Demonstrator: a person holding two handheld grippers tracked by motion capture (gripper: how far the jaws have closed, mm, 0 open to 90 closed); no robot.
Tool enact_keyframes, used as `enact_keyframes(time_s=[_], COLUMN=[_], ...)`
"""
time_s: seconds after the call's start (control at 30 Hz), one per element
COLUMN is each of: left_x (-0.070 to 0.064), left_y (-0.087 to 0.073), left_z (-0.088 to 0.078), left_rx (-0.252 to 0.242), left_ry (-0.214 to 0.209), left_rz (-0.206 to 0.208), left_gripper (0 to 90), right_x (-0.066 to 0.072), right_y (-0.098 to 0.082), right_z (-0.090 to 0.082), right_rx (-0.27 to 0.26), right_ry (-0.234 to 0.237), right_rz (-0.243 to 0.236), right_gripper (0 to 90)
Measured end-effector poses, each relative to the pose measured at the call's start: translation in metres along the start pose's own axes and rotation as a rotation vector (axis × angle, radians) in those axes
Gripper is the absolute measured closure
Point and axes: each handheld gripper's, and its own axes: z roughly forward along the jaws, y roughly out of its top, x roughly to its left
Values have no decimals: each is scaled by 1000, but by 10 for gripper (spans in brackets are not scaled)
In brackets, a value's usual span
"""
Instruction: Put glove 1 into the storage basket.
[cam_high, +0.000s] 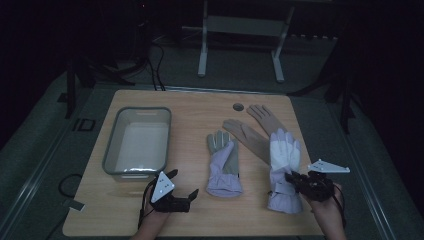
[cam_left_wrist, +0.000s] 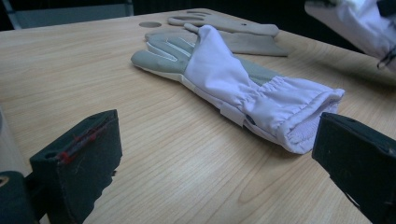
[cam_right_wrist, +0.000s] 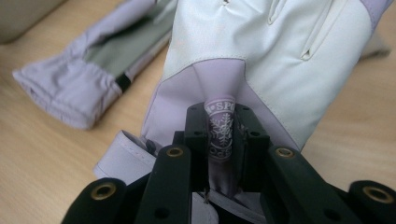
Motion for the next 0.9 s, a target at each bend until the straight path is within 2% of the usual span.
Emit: enact_keyframes(time_s=[0.03,0.07,0.27,0.3,0.33,0.4,0.47,0.6,0.7,0.9], left_x=[0,0,0,0,0,0,0,-1,0,-1], left_y=[0,0,0,0,0,0,0,0,0,-1], left_z=[0,0,0,0,0,0,0,0,-1,-1], left_rx=[-2,-2,-1,-2,-4,-3,-5,-9,-8,-8], left_ry=[1,1,-1,0,-1,1,1,5,4,3], left_rz=[-2,-2,-4,-5,-4,-3,-1,-3,-4,1], left_gripper=[18,18,18,18,18,18,18,18,18,18], right_x=[0,2,16,16,22,28,35,50,64,86], right_y=[0,10,41,41,50,58,65,78,86,96], right_z=[0,0,3,3,7,13,21,38,50,69], right_rx=[0,-11,-39,-39,-45,-44,-36,-22,-8,3], right_ry=[0,5,10,10,29,39,49,97,109,149], right_rz=[0,-9,-30,-30,-29,-34,-48,-39,-47,-4], right_gripper=[781,783,783,783,783,783,782,780,777,773])
